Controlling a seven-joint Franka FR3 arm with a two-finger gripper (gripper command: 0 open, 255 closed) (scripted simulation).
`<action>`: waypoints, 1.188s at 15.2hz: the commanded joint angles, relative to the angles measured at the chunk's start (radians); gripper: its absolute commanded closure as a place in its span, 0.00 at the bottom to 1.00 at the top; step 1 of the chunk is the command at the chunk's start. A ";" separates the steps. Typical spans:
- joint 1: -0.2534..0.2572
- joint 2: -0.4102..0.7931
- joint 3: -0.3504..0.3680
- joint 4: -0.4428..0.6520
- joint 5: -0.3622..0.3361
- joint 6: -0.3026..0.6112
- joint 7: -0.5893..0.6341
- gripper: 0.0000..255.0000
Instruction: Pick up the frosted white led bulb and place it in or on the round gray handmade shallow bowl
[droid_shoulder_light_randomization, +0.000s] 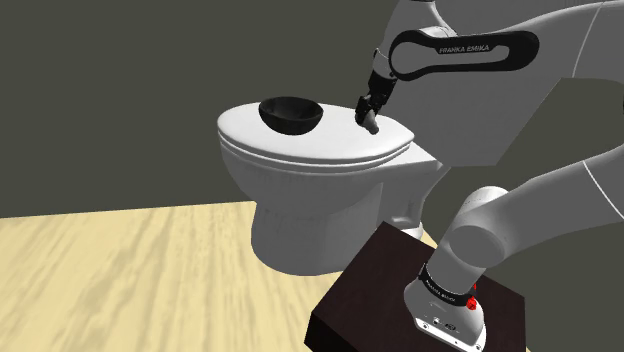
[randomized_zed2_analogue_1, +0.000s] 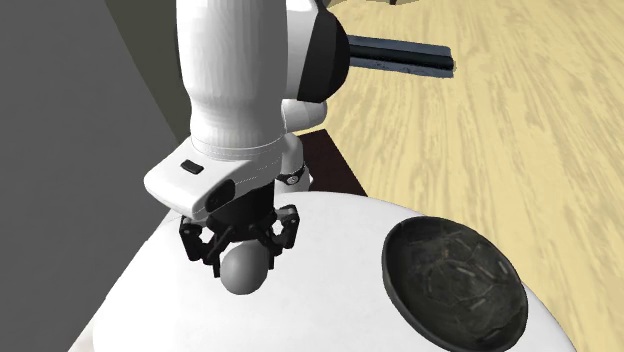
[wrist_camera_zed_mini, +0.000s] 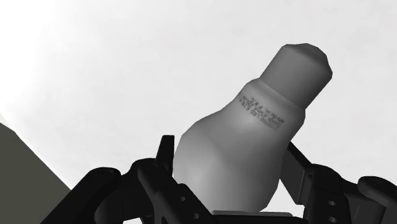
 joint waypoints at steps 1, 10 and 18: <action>0.000 0.000 0.000 -0.001 0.000 0.000 0.000 1.00; 0.008 0.009 0.011 0.125 0.019 -0.116 -0.021 1.00; 0.013 0.031 0.020 0.249 0.033 -0.216 -0.039 1.00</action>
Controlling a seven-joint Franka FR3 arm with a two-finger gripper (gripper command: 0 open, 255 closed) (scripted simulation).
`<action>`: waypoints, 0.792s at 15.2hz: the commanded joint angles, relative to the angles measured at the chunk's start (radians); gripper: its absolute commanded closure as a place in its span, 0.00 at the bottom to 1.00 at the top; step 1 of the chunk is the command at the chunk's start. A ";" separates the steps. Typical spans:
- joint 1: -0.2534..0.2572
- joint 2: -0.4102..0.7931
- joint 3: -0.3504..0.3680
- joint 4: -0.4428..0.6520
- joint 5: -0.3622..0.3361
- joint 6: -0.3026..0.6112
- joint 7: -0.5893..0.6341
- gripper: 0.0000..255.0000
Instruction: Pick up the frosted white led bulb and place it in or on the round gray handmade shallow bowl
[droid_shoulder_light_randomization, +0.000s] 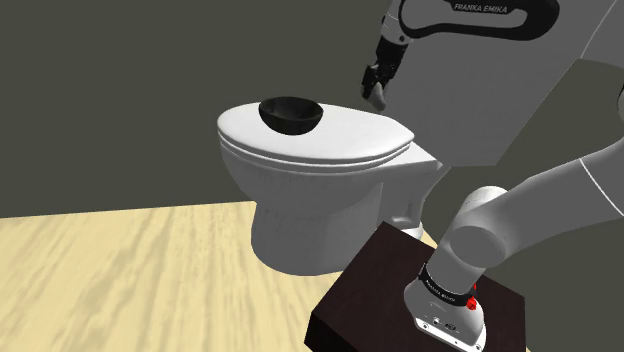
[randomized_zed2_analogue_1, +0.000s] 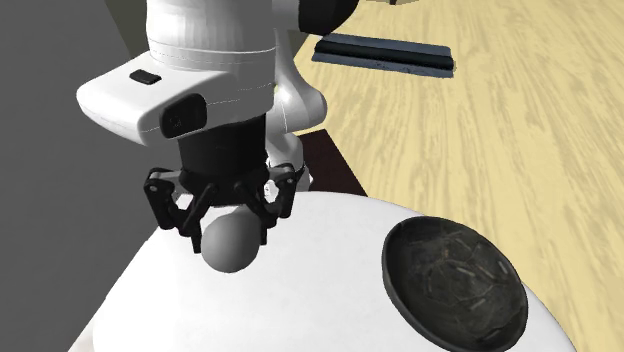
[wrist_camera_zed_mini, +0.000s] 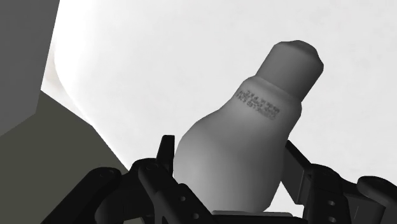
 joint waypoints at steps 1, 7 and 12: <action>0.001 0.007 0.001 0.032 0.003 -0.025 -0.006 1.00; 0.004 0.033 0.006 0.135 0.012 -0.100 -0.020 1.00; 0.007 0.060 0.009 0.222 0.019 -0.160 -0.032 1.00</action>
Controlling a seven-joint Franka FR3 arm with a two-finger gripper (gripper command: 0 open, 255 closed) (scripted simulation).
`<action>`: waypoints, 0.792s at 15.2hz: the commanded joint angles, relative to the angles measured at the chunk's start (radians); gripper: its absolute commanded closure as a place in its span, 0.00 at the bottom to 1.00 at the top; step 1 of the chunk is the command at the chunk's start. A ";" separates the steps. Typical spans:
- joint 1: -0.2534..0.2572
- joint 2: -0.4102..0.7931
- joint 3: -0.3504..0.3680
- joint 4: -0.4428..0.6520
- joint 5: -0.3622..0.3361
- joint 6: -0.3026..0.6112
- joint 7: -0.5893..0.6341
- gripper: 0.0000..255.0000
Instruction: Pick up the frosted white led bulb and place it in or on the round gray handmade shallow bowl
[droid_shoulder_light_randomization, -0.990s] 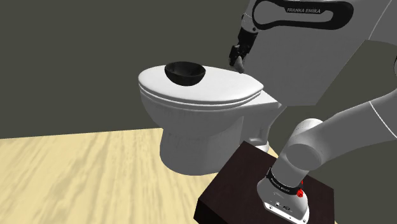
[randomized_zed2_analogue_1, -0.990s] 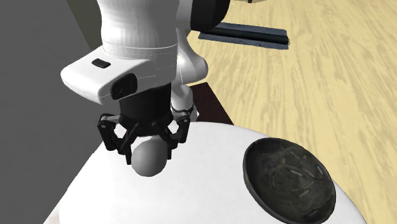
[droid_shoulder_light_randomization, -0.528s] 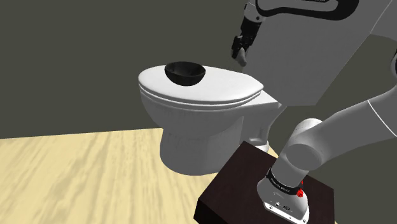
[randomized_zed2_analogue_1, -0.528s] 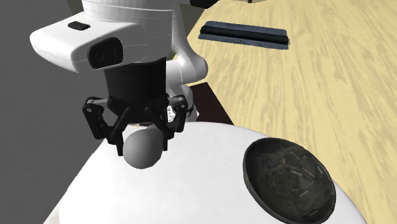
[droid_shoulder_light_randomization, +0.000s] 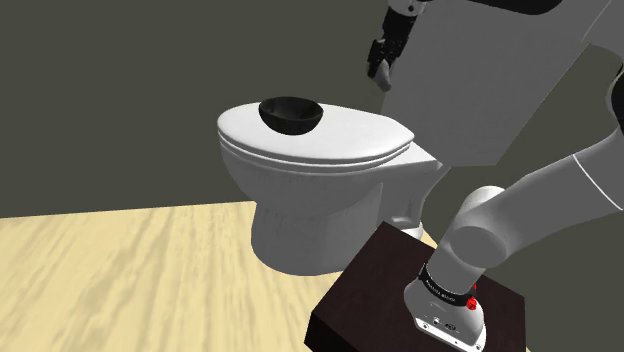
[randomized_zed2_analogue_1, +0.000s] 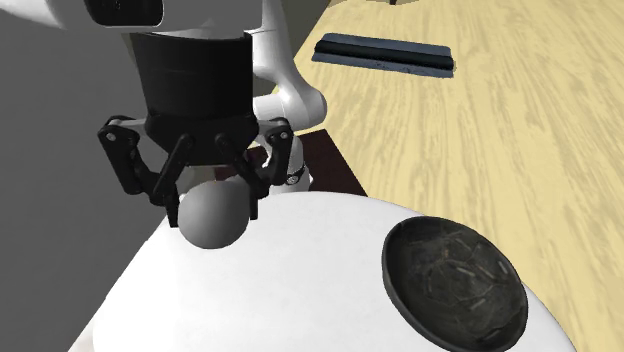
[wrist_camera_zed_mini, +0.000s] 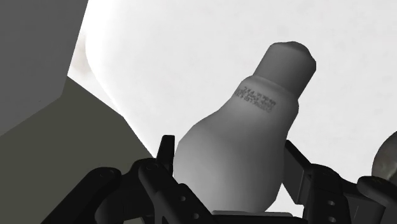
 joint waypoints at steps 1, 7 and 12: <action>0.006 0.016 0.018 0.026 0.006 -0.015 0.020 1.00; 0.042 0.105 0.121 0.104 0.027 -0.033 0.150 1.00; 0.071 0.205 0.202 0.204 0.033 -0.056 0.255 1.00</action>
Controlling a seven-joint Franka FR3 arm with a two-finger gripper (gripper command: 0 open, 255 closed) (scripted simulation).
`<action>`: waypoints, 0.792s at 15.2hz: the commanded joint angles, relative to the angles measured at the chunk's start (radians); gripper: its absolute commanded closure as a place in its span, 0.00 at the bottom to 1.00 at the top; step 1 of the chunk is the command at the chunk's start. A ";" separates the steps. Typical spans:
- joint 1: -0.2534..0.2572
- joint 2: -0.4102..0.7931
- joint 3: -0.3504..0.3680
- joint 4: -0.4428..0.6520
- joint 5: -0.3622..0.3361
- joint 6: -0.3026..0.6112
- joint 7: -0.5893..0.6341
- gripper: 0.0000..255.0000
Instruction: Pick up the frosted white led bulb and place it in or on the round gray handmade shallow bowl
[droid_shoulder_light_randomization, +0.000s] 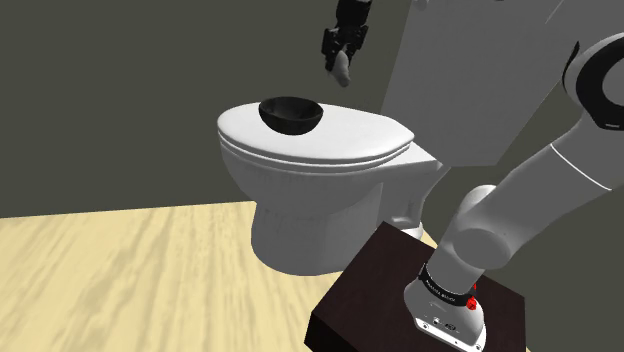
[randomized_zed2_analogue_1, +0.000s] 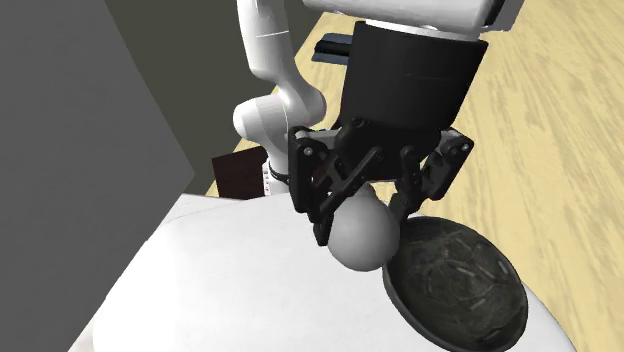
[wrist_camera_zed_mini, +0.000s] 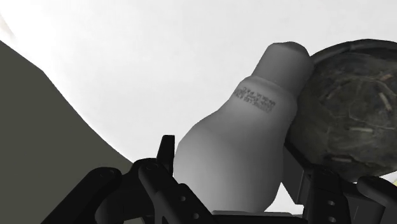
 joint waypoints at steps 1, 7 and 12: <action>0.013 0.049 0.035 0.055 0.000 -0.015 0.046 1.00; 0.053 0.207 0.125 0.233 -0.020 -0.065 0.168 1.00; 0.065 0.230 0.142 0.219 -0.026 -0.037 0.205 1.00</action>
